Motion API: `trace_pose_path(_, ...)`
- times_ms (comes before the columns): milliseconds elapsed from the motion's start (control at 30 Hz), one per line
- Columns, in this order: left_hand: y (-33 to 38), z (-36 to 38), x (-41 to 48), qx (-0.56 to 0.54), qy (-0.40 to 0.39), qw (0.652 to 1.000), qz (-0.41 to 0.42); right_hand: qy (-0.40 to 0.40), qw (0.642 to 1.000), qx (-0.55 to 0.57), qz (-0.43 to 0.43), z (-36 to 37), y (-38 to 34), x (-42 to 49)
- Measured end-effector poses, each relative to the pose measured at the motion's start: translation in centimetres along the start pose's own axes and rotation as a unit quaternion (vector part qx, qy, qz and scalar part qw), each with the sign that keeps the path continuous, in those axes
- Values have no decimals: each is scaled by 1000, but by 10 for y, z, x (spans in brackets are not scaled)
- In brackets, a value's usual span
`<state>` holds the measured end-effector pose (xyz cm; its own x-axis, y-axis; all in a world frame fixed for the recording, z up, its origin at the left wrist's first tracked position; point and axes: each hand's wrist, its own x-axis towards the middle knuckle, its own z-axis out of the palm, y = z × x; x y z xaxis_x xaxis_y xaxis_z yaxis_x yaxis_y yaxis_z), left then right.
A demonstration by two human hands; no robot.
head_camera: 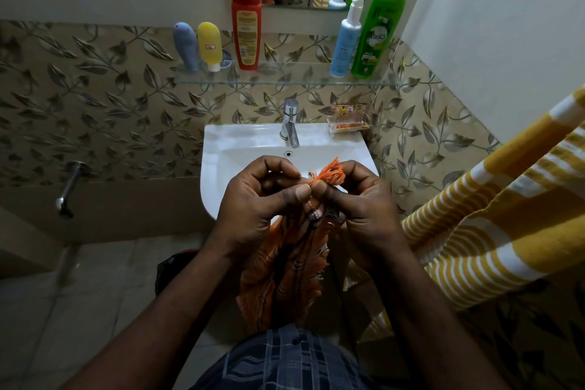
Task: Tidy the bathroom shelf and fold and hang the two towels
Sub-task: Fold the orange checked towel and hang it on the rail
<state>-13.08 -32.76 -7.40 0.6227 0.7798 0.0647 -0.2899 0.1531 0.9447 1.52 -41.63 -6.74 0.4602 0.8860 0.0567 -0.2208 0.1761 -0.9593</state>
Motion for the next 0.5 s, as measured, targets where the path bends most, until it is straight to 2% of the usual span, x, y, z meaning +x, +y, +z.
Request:
trace_pose_path(133,0,-2,2,93,9,994,57,5,1000,-17,-5,-2,2,-1)
trace_pose_path(300,-1,1,0,153,23,983,104,0,998,-65,-2,-9,5,-2)
trace_pose_path(400,-5,2,-1,200,24,974,108,3,984,-178,-20,-21,3,-1)
trace_pose_path(500,-8,0,0,248,7,962,111,-16,933,-344,-100,-27,-5,-1)
